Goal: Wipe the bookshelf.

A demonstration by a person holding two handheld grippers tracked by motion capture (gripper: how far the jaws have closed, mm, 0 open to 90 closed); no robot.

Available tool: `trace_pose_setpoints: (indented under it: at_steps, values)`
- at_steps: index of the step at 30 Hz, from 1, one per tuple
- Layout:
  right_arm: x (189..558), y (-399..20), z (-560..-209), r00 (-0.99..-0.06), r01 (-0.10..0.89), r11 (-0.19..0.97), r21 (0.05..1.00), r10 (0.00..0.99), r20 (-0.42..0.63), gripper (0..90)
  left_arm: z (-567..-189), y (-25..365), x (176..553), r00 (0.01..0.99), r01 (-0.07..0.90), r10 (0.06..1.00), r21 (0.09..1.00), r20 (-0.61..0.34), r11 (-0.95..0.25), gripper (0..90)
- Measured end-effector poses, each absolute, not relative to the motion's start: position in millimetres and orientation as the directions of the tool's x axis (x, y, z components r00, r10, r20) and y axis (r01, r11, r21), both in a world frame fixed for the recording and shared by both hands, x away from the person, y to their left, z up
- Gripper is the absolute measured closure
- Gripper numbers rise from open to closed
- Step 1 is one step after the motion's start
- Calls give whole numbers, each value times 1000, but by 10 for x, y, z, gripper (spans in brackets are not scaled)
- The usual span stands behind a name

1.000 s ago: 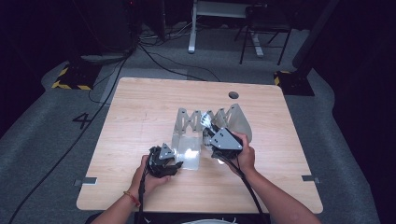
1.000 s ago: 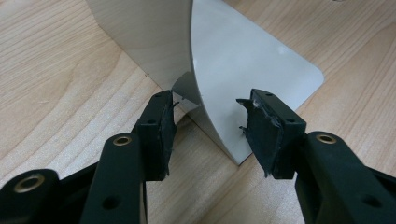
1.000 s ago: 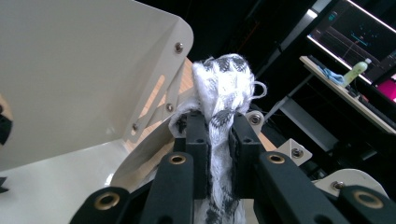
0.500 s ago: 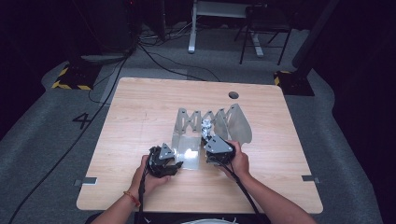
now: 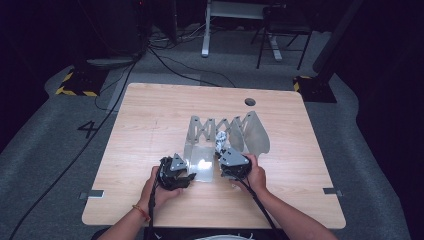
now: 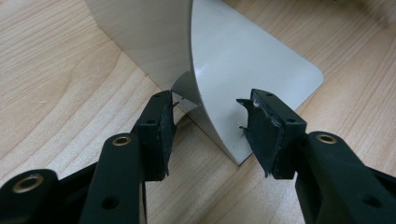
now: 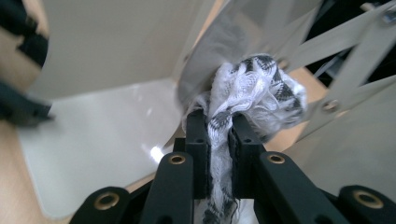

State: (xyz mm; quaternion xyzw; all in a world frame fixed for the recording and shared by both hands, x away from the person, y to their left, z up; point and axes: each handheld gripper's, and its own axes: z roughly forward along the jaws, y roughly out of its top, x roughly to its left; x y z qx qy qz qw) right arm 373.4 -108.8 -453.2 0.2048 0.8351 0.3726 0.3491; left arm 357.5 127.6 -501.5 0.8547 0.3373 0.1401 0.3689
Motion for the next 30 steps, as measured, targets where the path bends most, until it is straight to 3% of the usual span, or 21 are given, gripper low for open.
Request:
trace_pose_setpoints:
  at_steps: [12,30]
  values:
    - [3774,-1156,-4038,-587,3,523,852,691,-422,814,-5016,1276,3575,733,473,680,726,-10,-500,517]
    - [3686,-1088,-4656,-733,127,619,775,585,-347,814,-5014,1277,3575,732,472,681,724,-5,-503,512]
